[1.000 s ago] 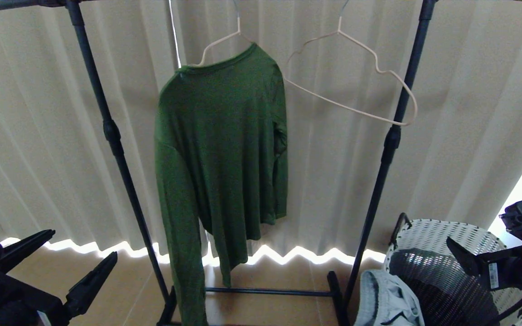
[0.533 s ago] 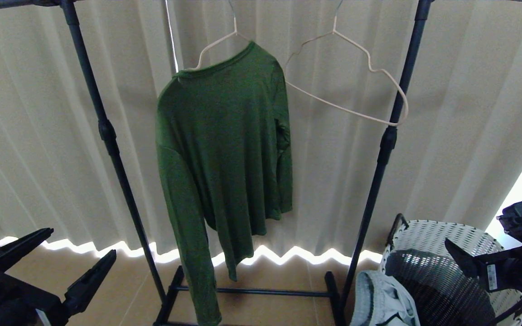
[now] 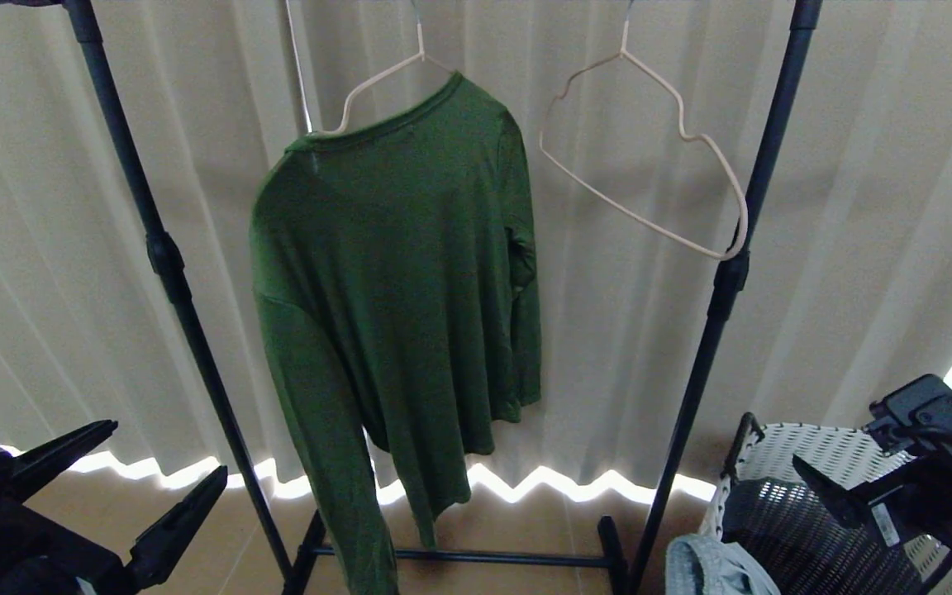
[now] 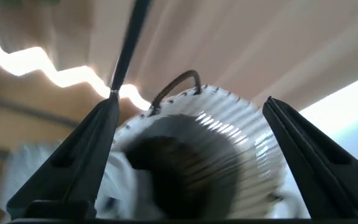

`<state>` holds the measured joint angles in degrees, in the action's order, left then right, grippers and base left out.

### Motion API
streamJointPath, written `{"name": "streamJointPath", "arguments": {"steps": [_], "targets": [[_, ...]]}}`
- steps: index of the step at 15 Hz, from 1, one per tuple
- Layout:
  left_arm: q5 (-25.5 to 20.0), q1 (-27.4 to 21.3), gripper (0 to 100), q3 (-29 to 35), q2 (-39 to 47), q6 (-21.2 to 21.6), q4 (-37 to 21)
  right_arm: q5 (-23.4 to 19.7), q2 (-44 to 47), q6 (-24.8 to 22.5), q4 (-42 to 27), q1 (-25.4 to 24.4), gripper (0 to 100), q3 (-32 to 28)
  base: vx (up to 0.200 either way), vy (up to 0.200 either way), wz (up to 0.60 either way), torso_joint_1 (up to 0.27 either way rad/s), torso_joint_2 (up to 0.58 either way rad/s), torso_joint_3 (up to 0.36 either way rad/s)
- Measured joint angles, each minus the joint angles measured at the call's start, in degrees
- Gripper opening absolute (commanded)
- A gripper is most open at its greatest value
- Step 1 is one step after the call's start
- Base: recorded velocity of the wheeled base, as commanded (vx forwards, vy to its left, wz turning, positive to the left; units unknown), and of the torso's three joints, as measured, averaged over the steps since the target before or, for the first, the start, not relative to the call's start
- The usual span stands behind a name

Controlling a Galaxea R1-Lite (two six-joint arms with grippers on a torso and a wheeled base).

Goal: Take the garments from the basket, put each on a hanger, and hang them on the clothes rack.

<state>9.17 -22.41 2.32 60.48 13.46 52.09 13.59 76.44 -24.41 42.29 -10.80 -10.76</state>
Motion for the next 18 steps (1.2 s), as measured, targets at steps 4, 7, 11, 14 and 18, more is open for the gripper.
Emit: {"name": "streamJointPath", "arguments": {"steps": [4, 7, 11, 14, 18], "targets": [[0.0, -0.1, 100, 0.0, 0.3, 0.0, -0.1, -0.2, 4.8, -1.8, -6.2, -4.4, 100, -3.3, 0.0, 0.0, 0.0, 0.0, 0.0, 0.0], [0.0, -0.1, 100, 0.1, 0.5, -0.1, -0.1, -0.2, 7.1, -0.5, -24.8, -6.3, 100, -11.4, 0.0, 0.0, 0.0, 0.0, 0.0, 0.0], [0.0, -0.1, 100, 0.1, 1.0, -0.1, -0.1, 0.1, 13.3, 14.3, -37.4, -13.5, 100, -22.5, 0.0, 0.0, 0.0, 0.0, 0.0, 0.0], [-0.1, -0.1, 100, 0.1, 1.4, -0.1, -0.1, 2.7, 20.5, 19.0, -42.2, -17.7, 100, -27.0, 0.0, 0.0, 0.0, 0.0, 0.0, 0.0], [-0.1, -0.1, 100, 0.0, 2.0, -0.2, -0.1, 5.4, 25.7, 19.3, -47.8, -18.5, 100, -29.7, 0.0, 0.0, 0.0, 0.0, 0.0, 0.0]]}}
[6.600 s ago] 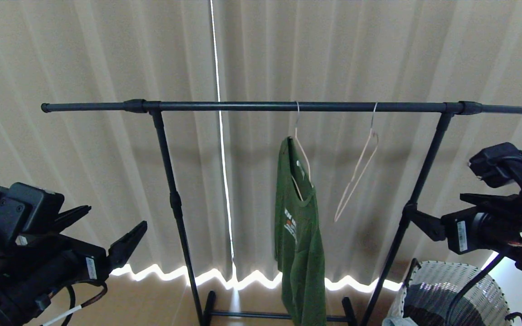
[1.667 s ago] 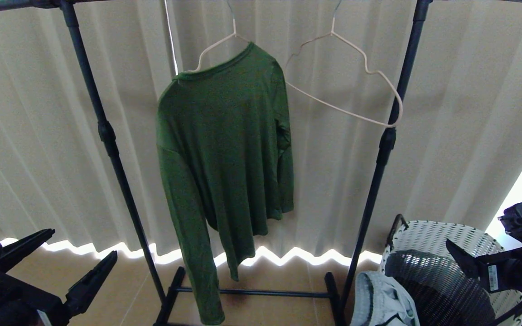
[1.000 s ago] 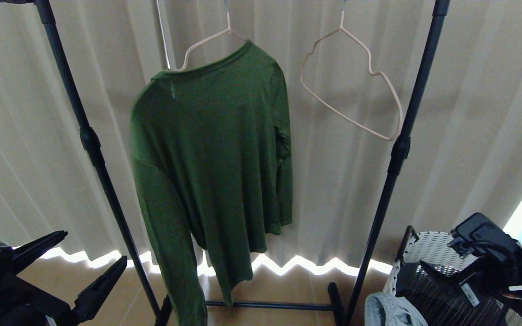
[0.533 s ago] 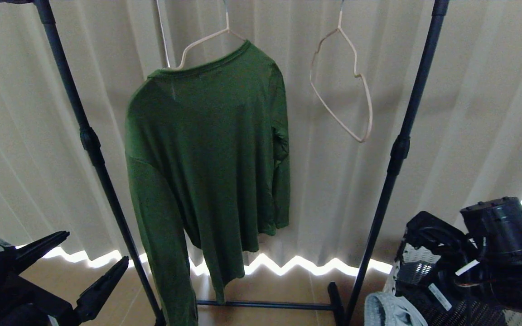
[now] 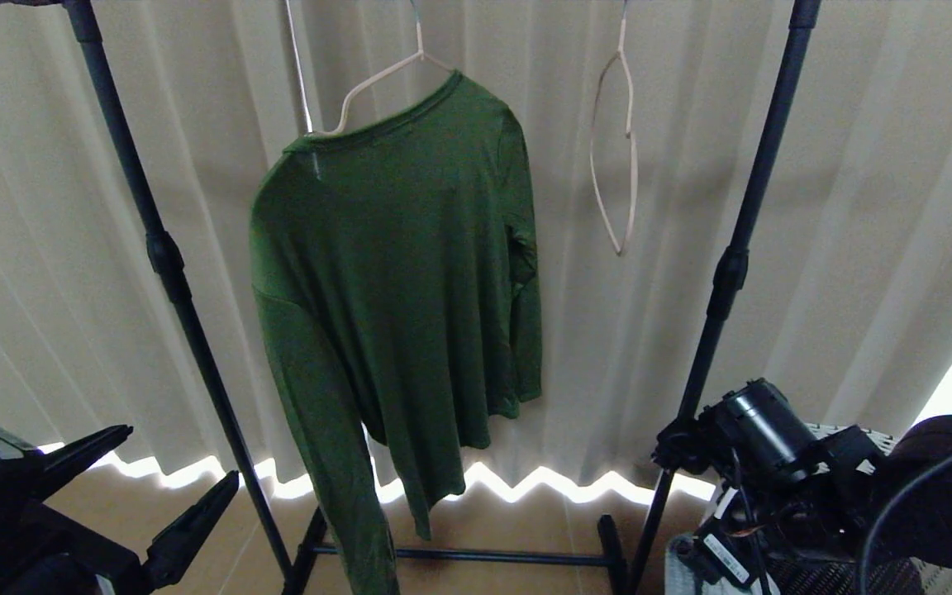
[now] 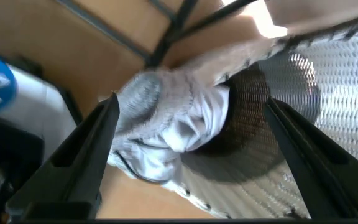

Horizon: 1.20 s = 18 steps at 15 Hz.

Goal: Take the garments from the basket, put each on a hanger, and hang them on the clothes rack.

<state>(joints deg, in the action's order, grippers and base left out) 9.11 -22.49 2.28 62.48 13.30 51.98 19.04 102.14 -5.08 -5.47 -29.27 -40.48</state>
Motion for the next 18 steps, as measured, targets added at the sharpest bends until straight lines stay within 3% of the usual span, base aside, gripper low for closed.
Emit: {"name": "streamJointPath", "arguments": {"steps": [3, 15, 16, 18], "targets": [[0.0, 0.0, 100, -0.1, 0.3, 0.0, 0.0, 3.5, 3.5, 0.0, -0.3, 0.5, 100, -0.5, 0.0, 0.0, 0.0, 0.0, 0.0, 0.0], [0.0, 0.0, 100, -0.1, 0.2, 0.0, 0.0, 4.3, 11.7, -0.8, 0.0, 3.3, 100, -3.9, 0.0, 0.0, 0.0, 0.0, 0.0, 0.0], [0.0, 0.0, 100, -0.1, 0.2, 0.0, 0.0, 4.5, 12.2, -0.9, 0.1, 3.7, 0, -4.4, 0.0, 0.0, 0.0, 0.0, 0.0, 0.0], [0.0, 0.0, 100, -0.1, 0.2, 0.0, 0.0, 4.5, 13.0, -1.5, 0.1, 4.4, 0, -5.1, 0.0, 0.0, 0.0, 0.0, 0.0, 0.0]]}}
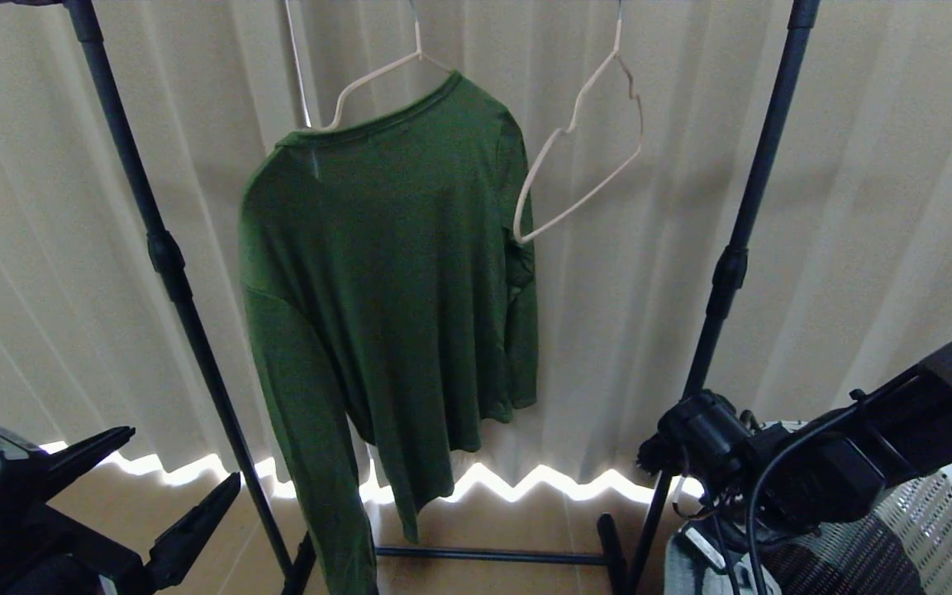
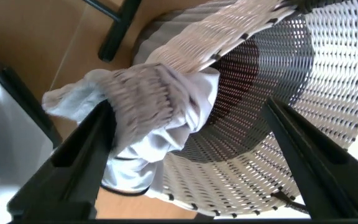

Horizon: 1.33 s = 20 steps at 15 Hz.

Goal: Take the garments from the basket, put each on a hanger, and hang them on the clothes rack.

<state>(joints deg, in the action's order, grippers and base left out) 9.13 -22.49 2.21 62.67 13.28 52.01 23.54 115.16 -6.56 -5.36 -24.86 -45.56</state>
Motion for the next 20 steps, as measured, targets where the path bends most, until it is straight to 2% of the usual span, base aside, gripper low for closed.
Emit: {"name": "streamJointPath", "arguments": {"steps": [5, 8, 10, 16, 20], "targets": [[0.0, 0.0, 100, 0.0, -0.1, 0.0, 0.0, 0.0, 1.2, 0.0, 0.1, 0.4, 0, -1.1, 0.0, 0.0, 0.0, 0.0, 0.0, 0.0], [0.1, 0.0, 100, -0.1, -0.2, 0.0, 0.0, 0.0, -1.2, 0.3, 0.2, 0.5, 0, -0.5, 0.0, 0.0, 0.0, 0.0, 0.0, 0.0], [0.1, 0.0, 100, -0.3, -0.5, 0.0, 0.1, -0.2, -6.5, 0.4, 0.0, 0.5, 0, 0.5, 0.0, 0.0, 0.0, 0.0, 0.0, 0.0], [0.2, 0.0, 100, -0.9, -1.0, 0.1, 0.1, -0.4, -30.1, 0.0, -4.4, 0.5, 0, 0.4, 0.0, 0.0, 0.0, 0.0, 0.0, 0.0], [0.2, 0.0, 100, -1.2, -1.3, 0.1, 0.2, -0.3, -37.6, -0.1, -4.8, 0.5, 0, -0.3, -0.2, 0.0, 0.0, 0.001, 0.0, 0.005]]}}
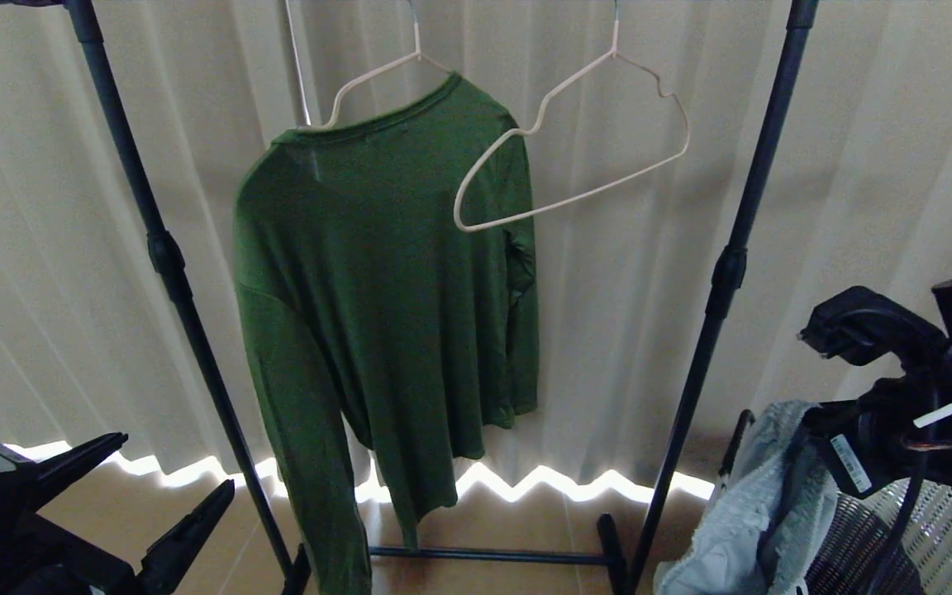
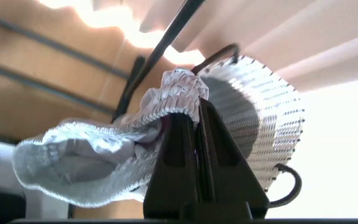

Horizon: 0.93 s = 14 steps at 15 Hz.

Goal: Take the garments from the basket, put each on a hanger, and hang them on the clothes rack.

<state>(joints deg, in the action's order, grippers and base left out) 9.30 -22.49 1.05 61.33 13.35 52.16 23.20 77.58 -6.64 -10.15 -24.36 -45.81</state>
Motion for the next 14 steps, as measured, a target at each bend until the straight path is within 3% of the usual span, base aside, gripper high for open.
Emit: {"name": "streamJointPath", "arguments": {"steps": [3, 11, 14], "targets": [[-0.1, 0.0, 100, -0.1, -0.5, 0.0, -0.1, 0.1, -1.7, -0.1, 0.0, 0.0, 0, -0.1, -0.2, 0.0, 0.0, 0.001, 0.01, -0.002], [0.0, 0.0, 100, -0.1, -0.3, 1.7, -0.2, 0.1, -2.7, -0.7, 0.2, -0.1, 0, -2.4, 0.0, 0.0, 0.0, 0.0, 0.0, 0.0], [0.0, -0.5, 100, 1.6, 1.0, 2.3, -0.2, -0.3, -2.6, -5.7, 0.2, -0.5, 0, -5.8, 0.0, 0.0, 0.0, 0.0, 0.0, 0.0]]}}
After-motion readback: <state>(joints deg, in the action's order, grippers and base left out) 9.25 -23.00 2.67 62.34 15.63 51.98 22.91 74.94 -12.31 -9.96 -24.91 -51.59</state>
